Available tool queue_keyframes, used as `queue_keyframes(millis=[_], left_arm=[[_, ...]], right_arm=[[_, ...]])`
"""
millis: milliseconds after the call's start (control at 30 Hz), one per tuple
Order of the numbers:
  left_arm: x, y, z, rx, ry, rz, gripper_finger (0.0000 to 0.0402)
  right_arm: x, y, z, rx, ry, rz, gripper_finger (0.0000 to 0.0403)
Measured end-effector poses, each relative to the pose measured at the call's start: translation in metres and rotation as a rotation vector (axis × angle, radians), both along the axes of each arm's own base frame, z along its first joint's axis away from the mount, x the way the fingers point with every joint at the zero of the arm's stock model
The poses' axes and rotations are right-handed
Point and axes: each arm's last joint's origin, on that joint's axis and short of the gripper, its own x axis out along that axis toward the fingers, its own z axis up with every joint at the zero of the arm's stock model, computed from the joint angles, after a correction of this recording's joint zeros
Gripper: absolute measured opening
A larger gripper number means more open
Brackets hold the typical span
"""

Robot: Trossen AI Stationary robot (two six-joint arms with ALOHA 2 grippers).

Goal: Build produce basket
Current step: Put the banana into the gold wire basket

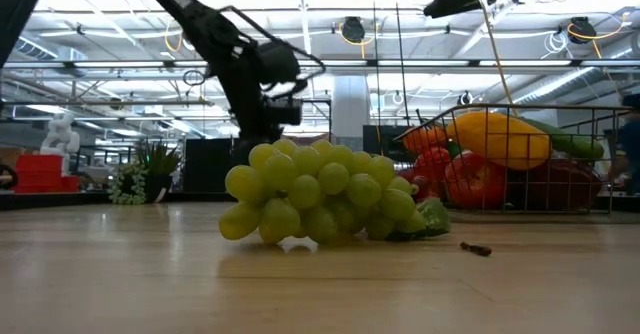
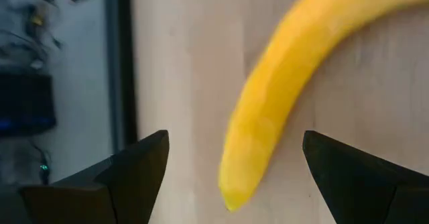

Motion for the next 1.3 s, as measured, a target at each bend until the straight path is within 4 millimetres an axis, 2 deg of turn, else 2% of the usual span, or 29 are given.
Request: queue_keyframes(millis=[267,500,867,1133,1300], left_arm=[[0.002,0.015,-0.024,-0.058,0.066,0.019,0.0344],[-0.001,0.022,-0.033,-0.073,0.084,0.043,0.0338],[-0.001,0.021,-0.034,-0.101,0.087,0.008,0.0234],[0.007,0.015,-0.033,-0.078,0.049,0.021,0.0157],[0.011,0.011,-0.031,-0.028,0.035,0.055,0.0136]], right_arm=[[0.001,0.000,0.000,-0.007,0.006,0.002,0.0246],[0.001,0.000,0.000,-0.017,0.010,0.006,0.0246],[0.001,0.000,0.000,-0.018,0.008,0.006,0.0246],[0.001,0.000,0.001,-0.018,0.006,0.007,0.0246],[0.001,0.000,0.001,-0.018,0.006,0.006,0.0246]])
